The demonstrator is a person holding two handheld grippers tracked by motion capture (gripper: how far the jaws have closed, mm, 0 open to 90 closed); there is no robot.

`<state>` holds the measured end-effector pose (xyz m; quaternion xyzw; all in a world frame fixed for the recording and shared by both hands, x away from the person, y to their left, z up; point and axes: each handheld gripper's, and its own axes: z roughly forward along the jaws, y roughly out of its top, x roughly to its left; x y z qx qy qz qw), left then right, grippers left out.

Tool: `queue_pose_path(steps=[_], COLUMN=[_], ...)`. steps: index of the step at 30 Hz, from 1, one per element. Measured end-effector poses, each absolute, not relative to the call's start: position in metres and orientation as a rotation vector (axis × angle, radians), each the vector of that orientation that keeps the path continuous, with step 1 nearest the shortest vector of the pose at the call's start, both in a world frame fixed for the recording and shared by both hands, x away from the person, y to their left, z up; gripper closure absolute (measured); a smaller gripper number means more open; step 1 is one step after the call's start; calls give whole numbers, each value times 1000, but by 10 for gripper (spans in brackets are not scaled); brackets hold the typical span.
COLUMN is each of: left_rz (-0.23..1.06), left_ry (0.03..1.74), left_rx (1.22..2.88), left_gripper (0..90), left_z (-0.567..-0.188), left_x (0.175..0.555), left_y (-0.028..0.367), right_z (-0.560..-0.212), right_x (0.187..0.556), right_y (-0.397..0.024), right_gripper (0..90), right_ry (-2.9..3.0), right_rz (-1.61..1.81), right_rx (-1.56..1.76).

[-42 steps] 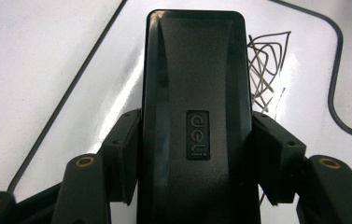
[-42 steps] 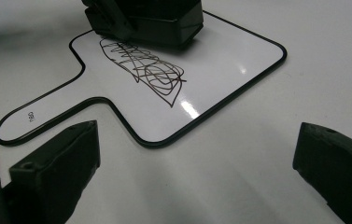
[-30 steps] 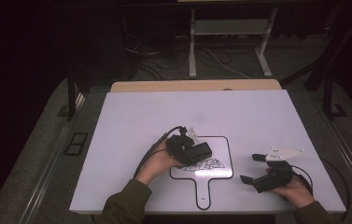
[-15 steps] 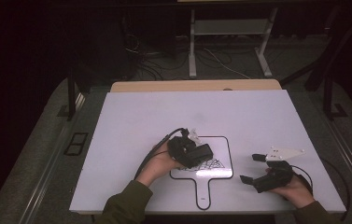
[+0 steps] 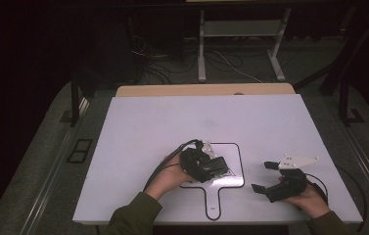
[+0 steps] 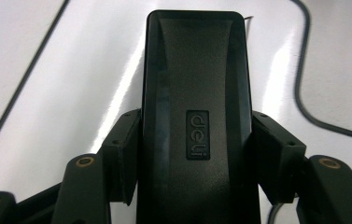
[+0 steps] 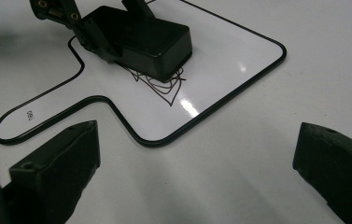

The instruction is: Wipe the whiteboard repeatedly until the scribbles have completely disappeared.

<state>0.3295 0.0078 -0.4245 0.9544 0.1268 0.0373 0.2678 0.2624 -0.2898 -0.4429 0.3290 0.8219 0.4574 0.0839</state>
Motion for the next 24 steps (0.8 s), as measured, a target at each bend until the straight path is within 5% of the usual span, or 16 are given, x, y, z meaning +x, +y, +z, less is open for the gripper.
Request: queue_pose_path(steps=[24], left_rz=[101], left_ry=[418], left_rx=[2565], left_gripper=[391], left_z=[-424], left_x=[345], left_y=[25], right_z=[-443], right_x=[262], right_y=[-290], right_gripper=[0], right_ry=[2450], right_rz=[1365], right_rx=[981])
